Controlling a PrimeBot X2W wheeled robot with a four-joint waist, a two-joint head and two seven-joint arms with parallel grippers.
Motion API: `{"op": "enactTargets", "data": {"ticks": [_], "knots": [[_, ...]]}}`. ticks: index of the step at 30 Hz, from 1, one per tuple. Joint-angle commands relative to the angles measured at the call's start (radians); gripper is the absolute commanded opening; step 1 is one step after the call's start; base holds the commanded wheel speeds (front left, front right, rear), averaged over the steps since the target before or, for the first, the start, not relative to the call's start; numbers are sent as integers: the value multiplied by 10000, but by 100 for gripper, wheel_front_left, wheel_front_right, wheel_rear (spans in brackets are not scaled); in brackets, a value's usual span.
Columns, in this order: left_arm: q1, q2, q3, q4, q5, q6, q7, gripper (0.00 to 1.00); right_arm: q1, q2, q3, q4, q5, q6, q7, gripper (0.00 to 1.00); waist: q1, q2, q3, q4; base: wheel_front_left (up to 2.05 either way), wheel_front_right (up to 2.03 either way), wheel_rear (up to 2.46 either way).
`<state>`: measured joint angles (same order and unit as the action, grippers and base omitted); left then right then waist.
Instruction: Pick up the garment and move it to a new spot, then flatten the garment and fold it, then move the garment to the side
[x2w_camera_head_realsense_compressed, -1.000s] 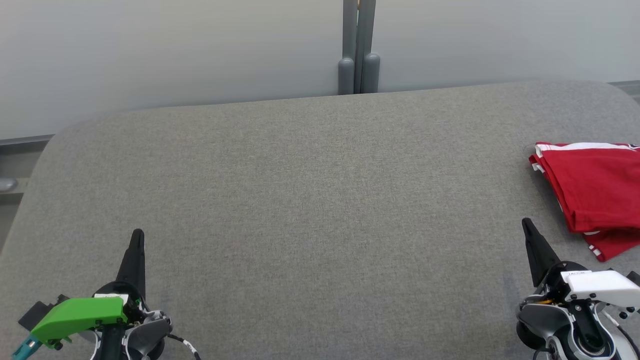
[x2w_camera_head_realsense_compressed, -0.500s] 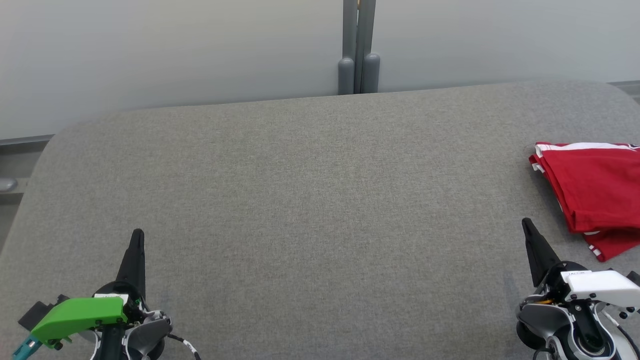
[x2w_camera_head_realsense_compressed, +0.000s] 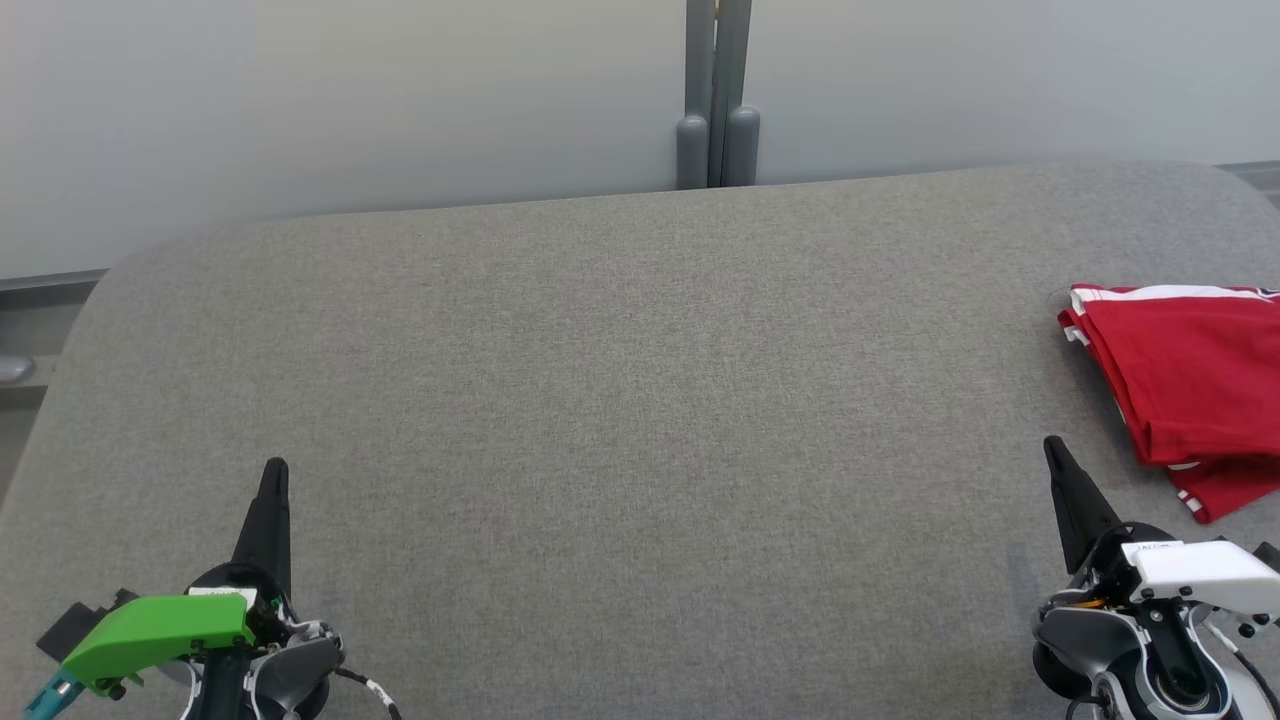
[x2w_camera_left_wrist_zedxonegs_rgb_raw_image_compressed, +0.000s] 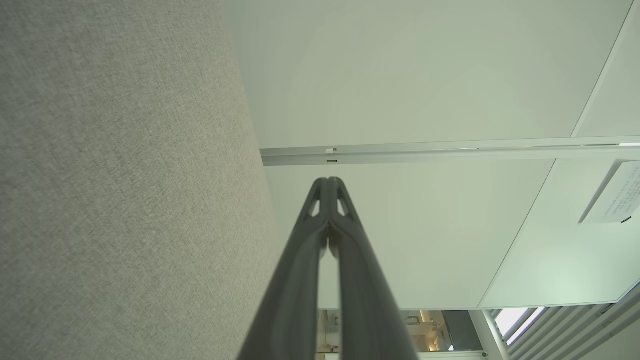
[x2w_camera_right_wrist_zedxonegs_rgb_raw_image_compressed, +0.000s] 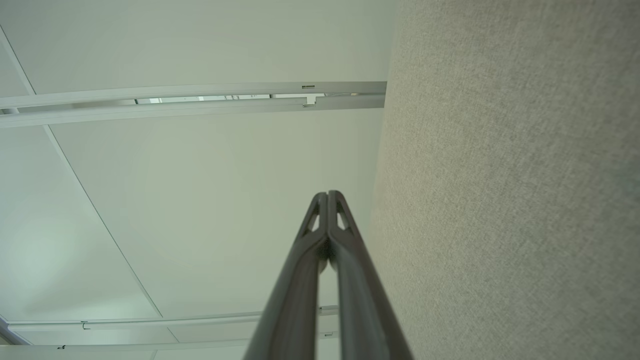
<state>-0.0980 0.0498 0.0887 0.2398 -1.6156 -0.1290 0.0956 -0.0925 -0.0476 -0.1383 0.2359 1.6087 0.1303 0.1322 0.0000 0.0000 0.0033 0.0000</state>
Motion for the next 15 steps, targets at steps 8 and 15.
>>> {"op": "enactTargets", "data": {"ticks": [8, 15], "knots": [[-119, -1, 9, -5, -9, -32, 40, 0, -87, -50, 18, -40, 59, 6, 33, 0, 0, 0, 0, 0, 0, 0, 0], [-119, -1, 8, -6, -10, -32, 39, 0, -87, -50, 17, -40, 58, 6, 33, 0, 0, 0, 0, 0, 0, 0, 0]]}}
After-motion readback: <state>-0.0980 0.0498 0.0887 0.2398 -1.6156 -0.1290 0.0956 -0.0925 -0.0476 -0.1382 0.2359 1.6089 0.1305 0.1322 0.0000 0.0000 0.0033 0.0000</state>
